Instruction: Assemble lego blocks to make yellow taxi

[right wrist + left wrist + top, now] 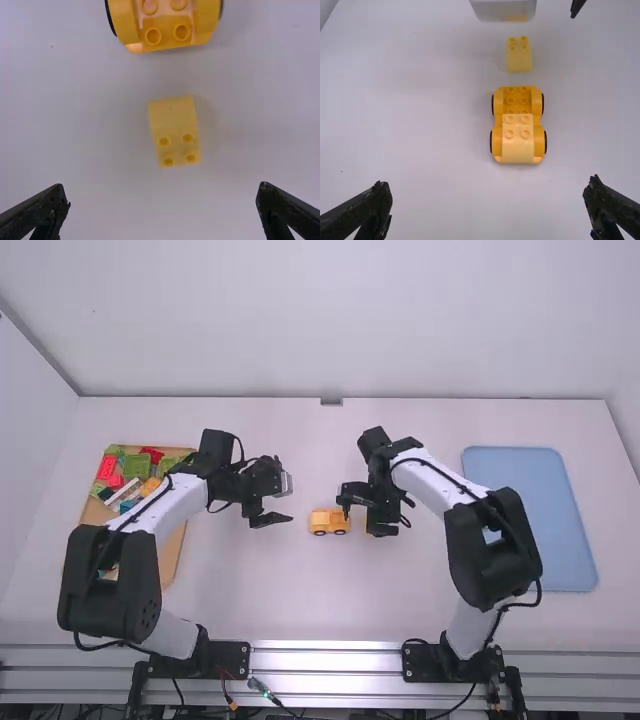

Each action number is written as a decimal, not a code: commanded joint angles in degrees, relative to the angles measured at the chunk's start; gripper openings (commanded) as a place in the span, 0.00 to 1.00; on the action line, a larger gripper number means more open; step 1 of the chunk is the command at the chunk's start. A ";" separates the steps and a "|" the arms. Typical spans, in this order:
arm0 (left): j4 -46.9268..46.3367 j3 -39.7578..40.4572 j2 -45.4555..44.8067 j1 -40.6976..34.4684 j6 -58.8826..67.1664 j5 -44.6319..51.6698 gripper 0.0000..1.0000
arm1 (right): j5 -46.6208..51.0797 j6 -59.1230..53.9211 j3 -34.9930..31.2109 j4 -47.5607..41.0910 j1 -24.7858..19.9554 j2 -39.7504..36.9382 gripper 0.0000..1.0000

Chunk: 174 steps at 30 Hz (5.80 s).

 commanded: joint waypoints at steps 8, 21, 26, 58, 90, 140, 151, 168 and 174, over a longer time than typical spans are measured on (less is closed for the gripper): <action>0.13 -0.63 -0.59 0.11 0.44 -1.31 0.99 | 1.14 -2.80 1.53 3.48 -0.37 8.07 0.98; -0.13 -0.76 -0.57 0.11 0.42 -1.51 0.99 | -8.15 -3.58 1.44 3.87 -3.34 8.63 0.81; -0.20 -0.76 -0.57 0.11 0.42 -1.49 0.99 | -9.79 -4.61 0.85 4.94 -3.76 8.63 0.86; -0.31 -0.76 -0.57 0.11 0.42 -1.51 0.99 | -3.10 0.31 -4.09 10.84 -0.94 8.63 0.25; 8.72 -0.76 -0.57 0.11 0.04 -3.02 0.99 | -5.64 109.70 0.94 6.73 -8.13 8.57 0.00; 7.98 -0.76 -0.57 0.07 -1.07 -3.02 0.99 | 4.52 171.12 -3.54 14.86 0.31 8.57 0.06; 7.80 -0.76 -0.57 0.09 -1.07 -3.02 0.99 | 3.69 170.96 -5.95 17.99 0.33 8.57 0.75; 7.80 -0.76 -0.57 0.11 -1.07 -3.02 0.99 | -0.81 155.38 5.84 6.73 -5.31 8.57 0.99; 7.80 -0.76 -0.57 0.09 -1.07 -3.08 0.99 | -7.21 141.00 13.79 4.00 -7.78 8.57 0.99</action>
